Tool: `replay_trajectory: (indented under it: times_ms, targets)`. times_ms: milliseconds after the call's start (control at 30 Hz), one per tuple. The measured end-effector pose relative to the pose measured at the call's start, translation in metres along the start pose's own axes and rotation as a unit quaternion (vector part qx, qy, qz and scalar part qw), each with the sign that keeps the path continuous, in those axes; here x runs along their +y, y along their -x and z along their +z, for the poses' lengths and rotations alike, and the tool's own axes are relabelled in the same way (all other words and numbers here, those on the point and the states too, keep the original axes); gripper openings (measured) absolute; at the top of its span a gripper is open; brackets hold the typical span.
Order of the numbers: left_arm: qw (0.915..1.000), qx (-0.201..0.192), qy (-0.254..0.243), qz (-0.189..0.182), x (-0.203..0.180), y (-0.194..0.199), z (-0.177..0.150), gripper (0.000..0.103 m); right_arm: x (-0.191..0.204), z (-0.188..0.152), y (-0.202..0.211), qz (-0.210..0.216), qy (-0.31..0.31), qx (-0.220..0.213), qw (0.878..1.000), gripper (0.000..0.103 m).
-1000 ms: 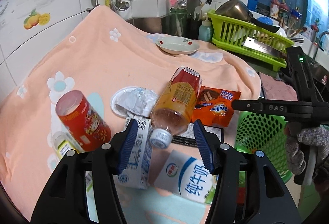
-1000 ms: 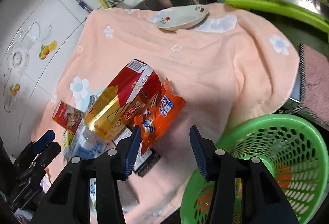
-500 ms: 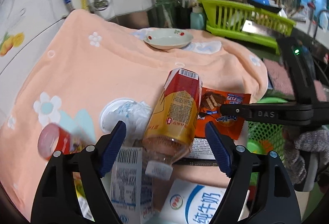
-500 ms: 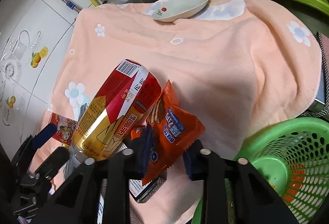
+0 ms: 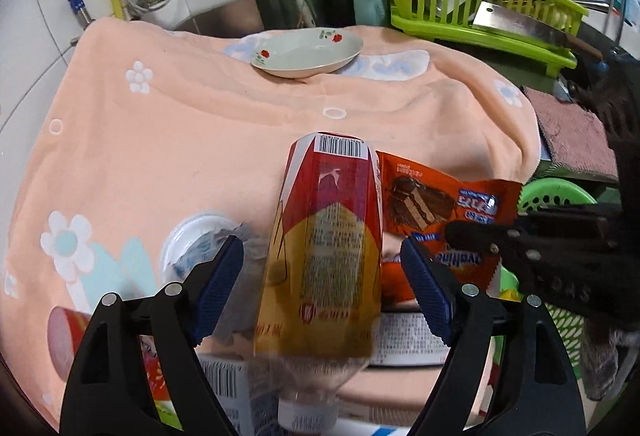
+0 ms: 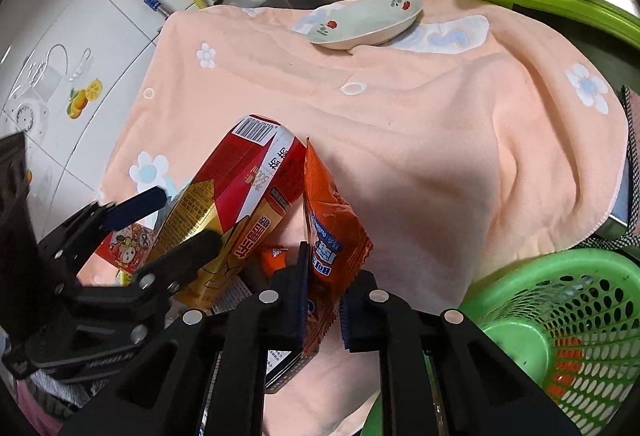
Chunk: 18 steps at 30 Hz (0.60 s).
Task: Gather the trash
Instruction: 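Carry the wrapper and bottle over the green basket and release both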
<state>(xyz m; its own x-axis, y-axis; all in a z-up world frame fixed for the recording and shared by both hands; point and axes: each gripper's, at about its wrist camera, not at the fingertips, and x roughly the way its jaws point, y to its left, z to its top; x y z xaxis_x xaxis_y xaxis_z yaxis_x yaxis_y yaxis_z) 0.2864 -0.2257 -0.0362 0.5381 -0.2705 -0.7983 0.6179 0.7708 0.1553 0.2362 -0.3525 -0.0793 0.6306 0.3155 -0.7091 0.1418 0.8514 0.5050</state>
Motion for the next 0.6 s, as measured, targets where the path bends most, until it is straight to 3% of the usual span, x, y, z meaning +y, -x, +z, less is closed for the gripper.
replay_trajectory:
  times_ms: [267,433,600]
  targets:
    - [0.9998,0.022,-0.002,-0.002,0.003,-0.019,0.005,0.079,0.004,0.000,0.005,-0.003,0.016,-0.005,1.000,0.011]
    - [0.9995,0.031,0.007,-0.010,0.005,-0.027,0.004,0.065,0.006,-0.001,0.007,-0.003,0.021,-0.007,1.000,0.010]
    - [0.9997,0.023,-0.001,-0.001,-0.001,-0.026,0.003,0.064,0.010,-0.003,0.010,-0.007,0.031,-0.009,0.999,0.010]
